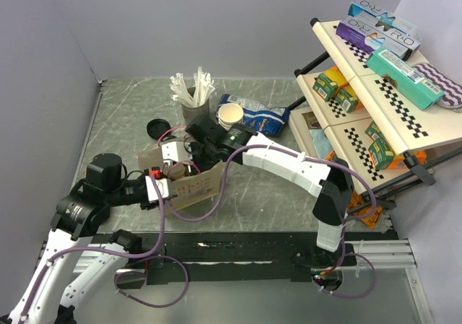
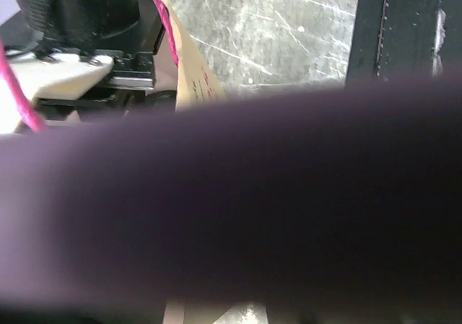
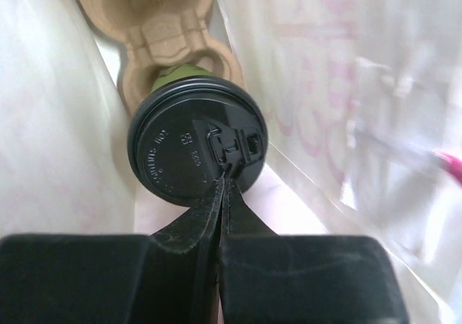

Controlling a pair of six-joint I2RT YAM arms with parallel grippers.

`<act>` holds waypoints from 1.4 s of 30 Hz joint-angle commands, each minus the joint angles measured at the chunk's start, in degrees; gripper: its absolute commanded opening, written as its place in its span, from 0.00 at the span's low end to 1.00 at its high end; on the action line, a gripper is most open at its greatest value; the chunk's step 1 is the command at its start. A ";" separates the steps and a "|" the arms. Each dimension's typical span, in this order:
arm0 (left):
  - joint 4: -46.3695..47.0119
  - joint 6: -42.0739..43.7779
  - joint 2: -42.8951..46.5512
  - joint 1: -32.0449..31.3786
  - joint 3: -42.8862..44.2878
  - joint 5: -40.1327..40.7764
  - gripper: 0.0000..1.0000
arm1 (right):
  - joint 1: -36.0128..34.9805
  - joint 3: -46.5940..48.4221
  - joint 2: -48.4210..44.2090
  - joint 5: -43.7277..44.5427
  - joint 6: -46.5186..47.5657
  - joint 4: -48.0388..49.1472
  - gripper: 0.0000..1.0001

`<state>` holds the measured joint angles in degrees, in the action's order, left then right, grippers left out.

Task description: Pack the takeout coffee

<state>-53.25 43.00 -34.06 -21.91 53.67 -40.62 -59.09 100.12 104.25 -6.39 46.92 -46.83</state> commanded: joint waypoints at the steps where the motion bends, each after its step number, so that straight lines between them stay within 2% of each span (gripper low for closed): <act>1: 1.92 -1.61 0.58 -0.15 0.91 2.03 0.52 | -0.76 6.75 -3.79 -3.71 -3.41 -0.63 0.00; 5: 2.89 -3.62 1.45 -0.15 1.00 2.65 0.60 | -0.59 8.95 -3.00 -2.75 -4.28 -1.68 0.00; 12: 6.14 -7.31 1.63 -0.15 2.93 5.28 0.67 | -0.15 9.66 -3.87 1.29 -5.25 -0.81 0.00; 20: 7.73 -12.76 0.40 -0.15 7.94 7.92 0.72 | 0.03 9.75 -7.21 1.91 -4.55 -0.46 0.00; 29: 5.62 -12.24 -2.06 -0.15 15.41 11.35 0.76 | 2.05 12.38 -8.71 3.23 -5.34 1.21 0.00; 36: 7.72 -13.47 -5.56 -0.15 22.43 14.43 0.78 | 4.86 15.81 -9.59 4.02 -6.84 2.27 0.00; 37: 7.99 -13.56 -6.01 -0.24 23.23 14.52 0.78 | 5.04 15.81 -10.20 4.54 -7.19 2.44 0.02; 39: 9.21 -14.61 -7.32 -0.15 25.50 15.22 0.79 | 5.91 15.64 -10.99 4.72 -8.32 2.62 0.16; 40: 9.83 -14.96 -7.85 -0.15 26.13 15.66 0.79 | 6.35 15.46 -11.86 4.72 -8.68 2.71 0.32; 41: 10.71 -16.36 -8.29 -0.15 26.74 17.40 0.80 | 6.53 15.11 -12.31 4.81 -9.03 2.79 0.40; 42: 11.50 -17.07 -9.08 -0.15 27.97 18.37 0.82 | 7.23 14.67 -12.75 4.90 -9.73 2.71 0.54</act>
<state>-46.41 30.20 -40.95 -22.00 77.49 -26.57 -53.52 113.30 96.66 -2.68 40.12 -46.13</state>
